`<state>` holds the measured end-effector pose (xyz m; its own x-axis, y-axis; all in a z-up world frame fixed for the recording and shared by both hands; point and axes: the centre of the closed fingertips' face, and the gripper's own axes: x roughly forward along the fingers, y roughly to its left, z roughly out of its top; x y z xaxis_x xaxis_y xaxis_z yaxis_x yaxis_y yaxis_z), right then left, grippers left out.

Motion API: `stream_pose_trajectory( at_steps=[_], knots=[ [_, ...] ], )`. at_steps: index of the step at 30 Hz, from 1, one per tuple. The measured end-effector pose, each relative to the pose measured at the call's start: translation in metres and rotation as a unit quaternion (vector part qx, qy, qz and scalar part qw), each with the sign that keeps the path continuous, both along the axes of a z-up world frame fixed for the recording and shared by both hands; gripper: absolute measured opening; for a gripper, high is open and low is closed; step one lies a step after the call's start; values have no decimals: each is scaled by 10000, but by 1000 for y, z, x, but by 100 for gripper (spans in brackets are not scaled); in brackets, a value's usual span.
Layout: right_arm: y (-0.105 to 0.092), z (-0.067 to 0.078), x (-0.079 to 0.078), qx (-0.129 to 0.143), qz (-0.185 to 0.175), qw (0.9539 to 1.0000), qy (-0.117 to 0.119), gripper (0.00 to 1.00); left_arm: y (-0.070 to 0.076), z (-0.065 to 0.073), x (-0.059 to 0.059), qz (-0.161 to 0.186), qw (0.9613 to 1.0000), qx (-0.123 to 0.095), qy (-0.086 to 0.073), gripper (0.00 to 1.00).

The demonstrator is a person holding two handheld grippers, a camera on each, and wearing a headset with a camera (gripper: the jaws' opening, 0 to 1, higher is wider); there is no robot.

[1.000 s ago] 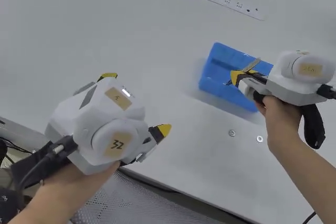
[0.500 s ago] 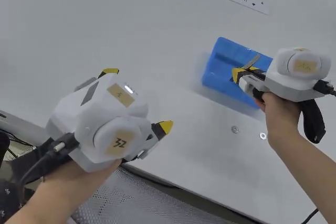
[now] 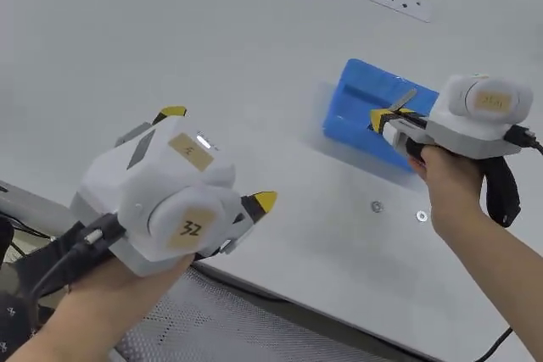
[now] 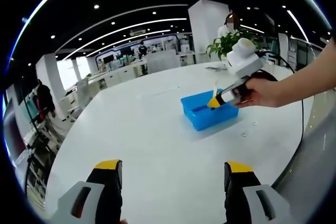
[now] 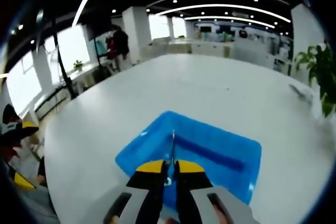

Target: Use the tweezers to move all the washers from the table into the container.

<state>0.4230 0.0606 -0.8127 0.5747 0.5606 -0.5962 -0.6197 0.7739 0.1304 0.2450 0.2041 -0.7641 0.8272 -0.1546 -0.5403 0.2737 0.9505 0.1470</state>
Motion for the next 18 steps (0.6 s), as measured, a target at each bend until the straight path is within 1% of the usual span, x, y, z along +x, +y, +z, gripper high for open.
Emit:
stream_pose_trajectory(
  at_steps=[2, 4, 5, 6, 8, 9, 10, 13, 16, 17, 18],
  knots=[
    [-2, 1, 2, -49, 8, 9999, -99, 4, 1, 0, 0, 7, 10000, 48, -17, 82],
    [-1, 8, -1, -34, 63, 9999, -130, 4, -1, 1, 0, -16, 10000, 36, -34, 82],
    [-3, 9, -2, -49, 80, 9998, -163, 4, -1, 1, 0, -30, 10000, 43, -27, 82],
    [-5, 13, -4, -59, 109, 9996, -236, 4, -2, 0, 0, -48, 10000, 67, -23, 82],
    [-8, 26, -10, -54, 125, 9994, -331, 4, -3, 1, -1, -63, 9999, 85, -51, 82],
    [-10, 28, -10, -35, 113, 9992, -370, 4, -2, 2, 0, -56, 9999, 92, -75, 82],
    [-12, 33, -13, 14, 106, 9991, -405, 4, -2, 3, 0, -48, 9999, 88, -105, 82],
    [-16, 44, -22, 193, 7, 9988, -451, 4, 1, 5, 0, 18, 9999, 10, -122, 82],
    [-20, 53, -34, 377, -39, 9984, -424, 4, 2, 6, 0, 51, 9999, -46, -148, 82],
    [-21, 55, -40, 470, -71, 9981, -384, 4, 1, 6, 0, 55, 9999, -61, -142, 82],
    [-22, 56, -43, 483, -67, 9980, -390, 4, 1, 6, 0, 56, 9999, -65, -140, 82]
  ],
)
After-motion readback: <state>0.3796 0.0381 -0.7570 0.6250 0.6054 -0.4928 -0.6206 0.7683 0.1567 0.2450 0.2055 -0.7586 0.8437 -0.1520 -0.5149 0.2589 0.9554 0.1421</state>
